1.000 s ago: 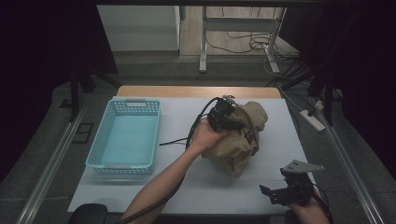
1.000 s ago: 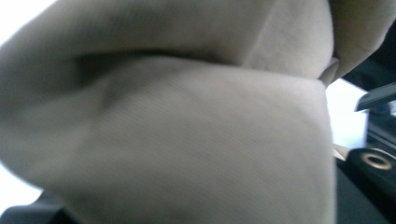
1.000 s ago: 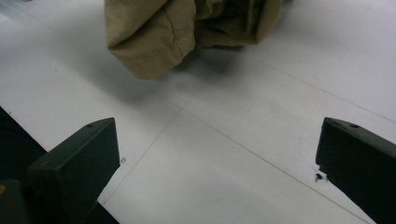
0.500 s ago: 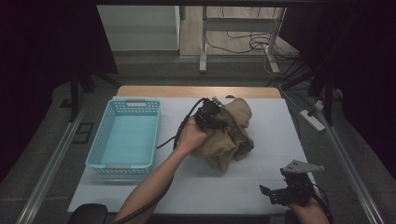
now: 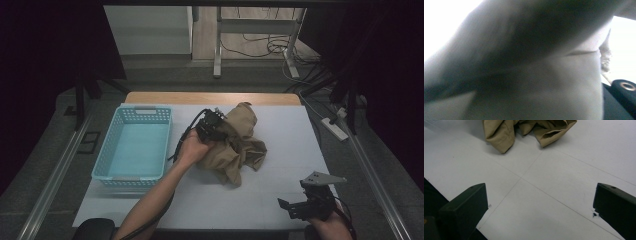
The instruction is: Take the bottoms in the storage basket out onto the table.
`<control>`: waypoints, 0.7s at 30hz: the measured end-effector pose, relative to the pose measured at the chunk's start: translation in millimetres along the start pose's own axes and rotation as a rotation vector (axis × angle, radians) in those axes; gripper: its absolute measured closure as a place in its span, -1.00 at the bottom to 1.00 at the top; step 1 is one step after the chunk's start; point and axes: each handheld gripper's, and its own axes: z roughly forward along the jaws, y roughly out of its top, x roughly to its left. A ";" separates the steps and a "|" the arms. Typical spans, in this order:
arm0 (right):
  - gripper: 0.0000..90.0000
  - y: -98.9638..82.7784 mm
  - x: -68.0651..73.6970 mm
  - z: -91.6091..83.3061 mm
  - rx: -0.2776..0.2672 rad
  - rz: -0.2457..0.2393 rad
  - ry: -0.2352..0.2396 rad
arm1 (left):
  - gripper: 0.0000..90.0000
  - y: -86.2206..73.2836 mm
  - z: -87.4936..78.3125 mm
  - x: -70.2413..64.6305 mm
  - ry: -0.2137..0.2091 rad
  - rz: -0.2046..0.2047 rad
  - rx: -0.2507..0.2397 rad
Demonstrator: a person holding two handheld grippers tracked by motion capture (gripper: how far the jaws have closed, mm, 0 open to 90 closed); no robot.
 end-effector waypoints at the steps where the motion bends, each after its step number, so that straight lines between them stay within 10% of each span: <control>1: -1.00 0.0 0.1 0.0 0.000 0.000 -0.001 | 0.63 -1.1 1.1 0.5 -0.001 0.000 0.004; 21: -1.00 0.2 0.5 0.3 0.007 -0.004 -0.002 | 0.38 -17.8 26.6 7.7 -0.001 0.036 0.030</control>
